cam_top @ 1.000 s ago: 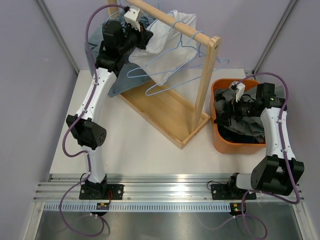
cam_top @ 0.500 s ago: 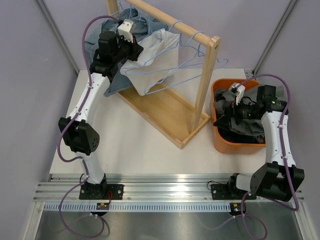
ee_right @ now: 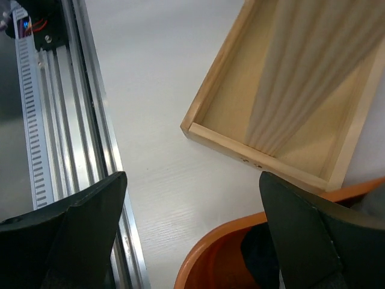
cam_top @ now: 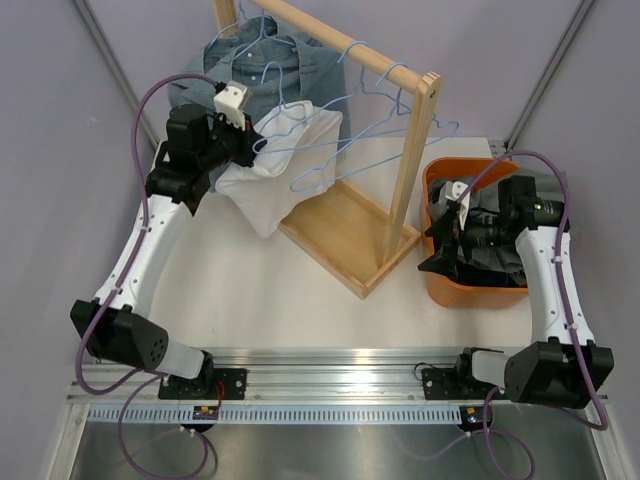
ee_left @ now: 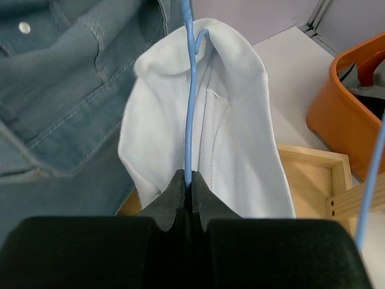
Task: Remove the skirt from the hanger
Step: Pick up the hanger from the clothesline.
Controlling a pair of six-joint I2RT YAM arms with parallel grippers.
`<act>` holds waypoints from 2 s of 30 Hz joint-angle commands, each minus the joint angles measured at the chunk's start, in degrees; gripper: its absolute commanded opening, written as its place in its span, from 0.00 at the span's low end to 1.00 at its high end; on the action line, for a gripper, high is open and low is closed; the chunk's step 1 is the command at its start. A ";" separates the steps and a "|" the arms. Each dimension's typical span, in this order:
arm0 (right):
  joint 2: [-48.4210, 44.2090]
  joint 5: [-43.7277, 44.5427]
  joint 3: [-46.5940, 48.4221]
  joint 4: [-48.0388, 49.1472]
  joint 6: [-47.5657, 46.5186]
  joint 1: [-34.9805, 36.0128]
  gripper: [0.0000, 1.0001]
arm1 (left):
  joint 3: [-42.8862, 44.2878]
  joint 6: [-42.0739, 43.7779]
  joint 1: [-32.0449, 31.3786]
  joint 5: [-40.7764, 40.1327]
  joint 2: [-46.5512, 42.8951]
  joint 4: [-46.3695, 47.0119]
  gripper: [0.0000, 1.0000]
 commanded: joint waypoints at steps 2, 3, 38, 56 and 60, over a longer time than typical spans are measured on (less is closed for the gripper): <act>-9.07 1.17 -4.00 1.85 -5.05 6.35 0.99 | -6.57 2.70 0.29 1.94 -10.45 -2.19 0.00; -10.49 2.50 -4.97 3.55 -4.68 10.63 0.99 | -7.89 3.22 0.38 2.12 -11.87 -3.24 0.00; -9.80 52.42 -11.40 65.87 48.66 61.30 0.87 | -43.49 -8.19 -2.95 24.44 -45.46 -13.36 0.00; -5.32 56.47 -15.88 68.95 40.76 66.39 0.74 | -44.64 -16.72 -10.08 26.20 -42.39 -3.43 0.00; -2.78 60.51 -15.80 71.06 39.18 66.66 0.69 | -44.46 -17.07 -10.87 27.52 -41.68 -3.78 0.00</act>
